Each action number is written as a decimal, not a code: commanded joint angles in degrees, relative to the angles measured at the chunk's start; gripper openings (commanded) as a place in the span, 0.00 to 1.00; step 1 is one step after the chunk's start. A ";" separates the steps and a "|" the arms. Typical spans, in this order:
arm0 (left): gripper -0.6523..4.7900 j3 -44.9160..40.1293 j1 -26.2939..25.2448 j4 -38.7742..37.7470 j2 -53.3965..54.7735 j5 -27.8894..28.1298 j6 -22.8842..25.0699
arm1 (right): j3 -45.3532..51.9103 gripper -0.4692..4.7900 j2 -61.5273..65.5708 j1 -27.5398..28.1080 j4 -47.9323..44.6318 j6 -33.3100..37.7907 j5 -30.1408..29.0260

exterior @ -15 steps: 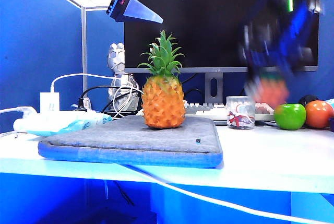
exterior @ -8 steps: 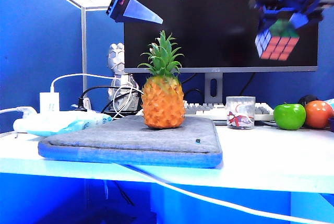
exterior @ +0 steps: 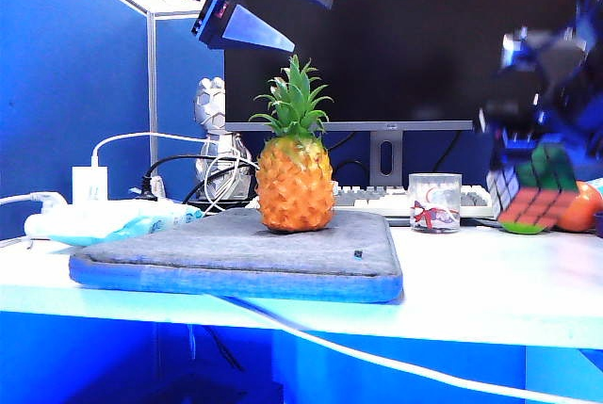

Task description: Rotate the Rubik's Cube so that its red face is facing towards you.

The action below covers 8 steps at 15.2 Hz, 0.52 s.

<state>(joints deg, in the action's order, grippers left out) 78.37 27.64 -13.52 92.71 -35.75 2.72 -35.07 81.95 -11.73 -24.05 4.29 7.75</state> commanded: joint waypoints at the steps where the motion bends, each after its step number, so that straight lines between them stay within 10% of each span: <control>1: 0.89 0.04 0.04 0.79 -0.24 -0.46 -0.96 | -0.70 0.20 2.56 0.17 -8.37 -0.96 1.84; 8: 0.89 0.04 0.04 0.79 -0.24 -0.44 -1.29 | -0.70 0.21 12.81 0.70 -14.03 -1.31 1.79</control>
<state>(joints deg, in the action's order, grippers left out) 78.37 27.62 -13.50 92.71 -35.81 1.58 -35.53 93.91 -11.00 -34.68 2.70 9.02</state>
